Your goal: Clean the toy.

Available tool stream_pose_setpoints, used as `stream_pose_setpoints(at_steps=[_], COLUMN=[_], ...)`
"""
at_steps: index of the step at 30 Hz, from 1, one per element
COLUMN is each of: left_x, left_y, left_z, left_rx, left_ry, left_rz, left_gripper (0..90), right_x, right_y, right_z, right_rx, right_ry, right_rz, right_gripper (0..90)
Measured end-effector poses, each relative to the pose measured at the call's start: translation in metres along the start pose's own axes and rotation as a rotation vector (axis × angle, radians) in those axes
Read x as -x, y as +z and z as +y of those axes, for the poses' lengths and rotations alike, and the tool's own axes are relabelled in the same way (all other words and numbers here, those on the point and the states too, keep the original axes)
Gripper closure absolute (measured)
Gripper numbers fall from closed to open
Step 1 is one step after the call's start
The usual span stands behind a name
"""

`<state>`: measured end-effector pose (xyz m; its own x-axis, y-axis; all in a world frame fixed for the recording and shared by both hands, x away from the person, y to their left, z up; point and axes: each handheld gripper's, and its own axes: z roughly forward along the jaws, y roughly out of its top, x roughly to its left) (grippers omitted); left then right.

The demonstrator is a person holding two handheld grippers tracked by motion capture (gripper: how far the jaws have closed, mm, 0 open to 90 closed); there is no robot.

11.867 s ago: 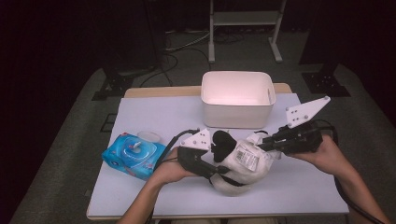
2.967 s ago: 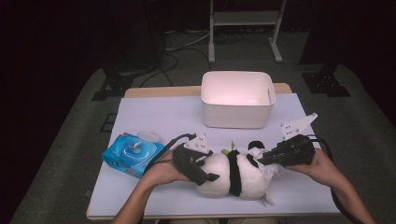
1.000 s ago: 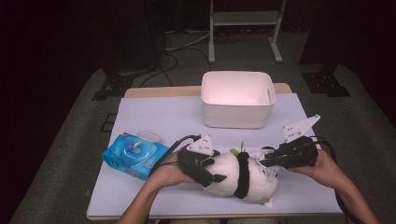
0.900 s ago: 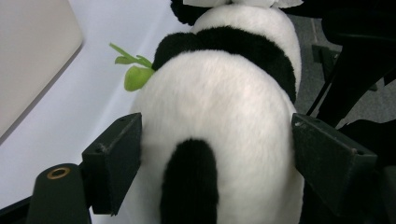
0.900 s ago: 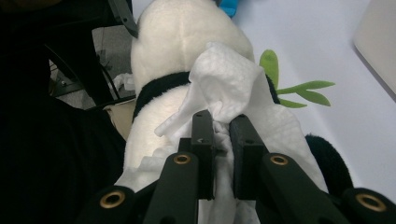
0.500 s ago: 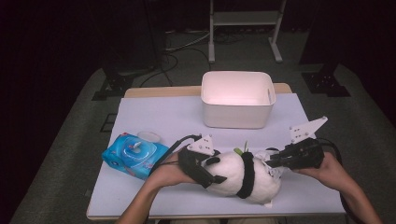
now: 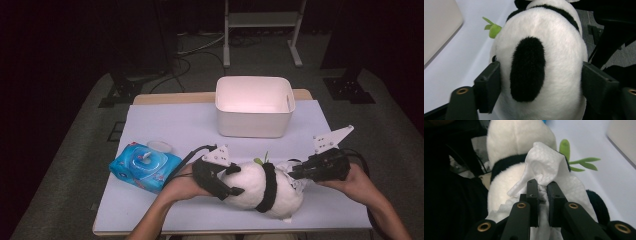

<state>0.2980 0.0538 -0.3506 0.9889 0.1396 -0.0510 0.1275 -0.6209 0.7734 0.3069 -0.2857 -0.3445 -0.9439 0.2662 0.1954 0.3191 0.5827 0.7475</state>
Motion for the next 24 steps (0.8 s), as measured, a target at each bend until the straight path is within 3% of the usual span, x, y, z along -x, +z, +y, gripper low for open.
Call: stream_pose_setpoints(at_steps=[20,24], left_x=[0.001,0.0], left_y=[0.002,0.001], left_z=[0.013,0.01], left_rx=[-0.025,-0.013], left_ry=[0.021,0.017], left_rz=[0.015,0.012], left_gripper=[27.8,27.8], right_x=[-0.015,-0.016], right_y=[0.02,0.016], right_z=[0.032,0.031], right_rx=[-0.039,-0.041], right_ry=[-0.09,-0.079], right_rz=[0.013,0.012], right_gripper=[81.0,81.0])
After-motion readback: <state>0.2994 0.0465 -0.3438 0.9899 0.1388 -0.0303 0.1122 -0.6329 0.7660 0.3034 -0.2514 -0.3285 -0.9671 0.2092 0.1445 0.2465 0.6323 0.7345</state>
